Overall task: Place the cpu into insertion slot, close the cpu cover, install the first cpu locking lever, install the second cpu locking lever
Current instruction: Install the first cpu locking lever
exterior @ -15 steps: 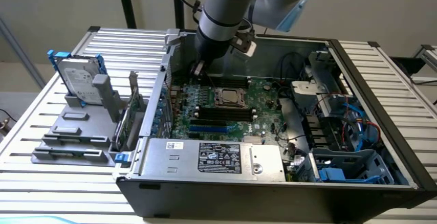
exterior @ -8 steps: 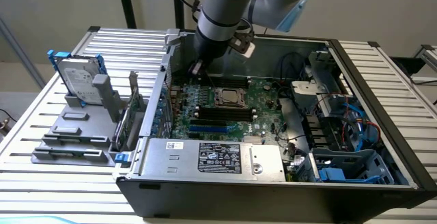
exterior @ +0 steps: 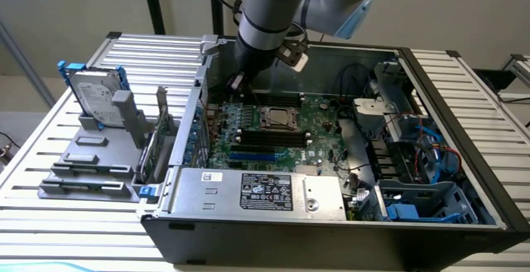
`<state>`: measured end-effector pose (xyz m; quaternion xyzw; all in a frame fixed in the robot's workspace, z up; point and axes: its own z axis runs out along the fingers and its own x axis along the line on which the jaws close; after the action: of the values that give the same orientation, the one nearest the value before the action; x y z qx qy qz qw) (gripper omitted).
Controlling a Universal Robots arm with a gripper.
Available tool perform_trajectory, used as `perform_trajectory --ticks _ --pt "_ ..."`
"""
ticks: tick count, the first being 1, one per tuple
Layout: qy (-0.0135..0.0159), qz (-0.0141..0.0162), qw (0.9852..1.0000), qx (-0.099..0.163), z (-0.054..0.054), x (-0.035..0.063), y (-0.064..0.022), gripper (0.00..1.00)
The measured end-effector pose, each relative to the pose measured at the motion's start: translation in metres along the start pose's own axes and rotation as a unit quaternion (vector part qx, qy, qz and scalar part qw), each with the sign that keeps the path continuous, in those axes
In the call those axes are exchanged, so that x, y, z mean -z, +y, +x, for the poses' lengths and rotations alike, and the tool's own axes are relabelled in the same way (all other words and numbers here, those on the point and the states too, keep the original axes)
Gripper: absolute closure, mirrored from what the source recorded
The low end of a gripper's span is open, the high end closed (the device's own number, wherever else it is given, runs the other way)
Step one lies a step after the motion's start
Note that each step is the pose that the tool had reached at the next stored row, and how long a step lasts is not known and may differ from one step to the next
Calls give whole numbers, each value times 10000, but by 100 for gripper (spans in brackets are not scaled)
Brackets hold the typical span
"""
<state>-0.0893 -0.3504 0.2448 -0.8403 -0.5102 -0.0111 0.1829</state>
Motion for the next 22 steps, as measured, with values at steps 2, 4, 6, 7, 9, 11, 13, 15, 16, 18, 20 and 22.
perform_trajectory --ticks 2,4,6,7,9,11,13,15,16,18,20,22 --pt "46 7 10000 -58 -2 -1 -5 89" --pt "113 30 9999 -94 -7 -2 -12 89" --pt "186 56 9997 -125 -11 -4 -21 89" --pt "223 69 9996 -141 -14 -5 -25 89" --pt "288 91 9994 -175 -18 -6 -33 89" --pt "331 93 9992 -225 -22 -8 -39 89" --pt "357 79 9989 -292 -21 -9 -40 89" --pt "376 69 9987 -336 -17 -12 -42 89" --pt "382 66 9986 -354 -15 -12 -43 89" --pt "394 59 9985 -385 -10 -14 -46 89" --pt "402 53 9983 -409 -6 -14 -46 89" --pt "407 49 9983 -424 2 -13 -43 89"
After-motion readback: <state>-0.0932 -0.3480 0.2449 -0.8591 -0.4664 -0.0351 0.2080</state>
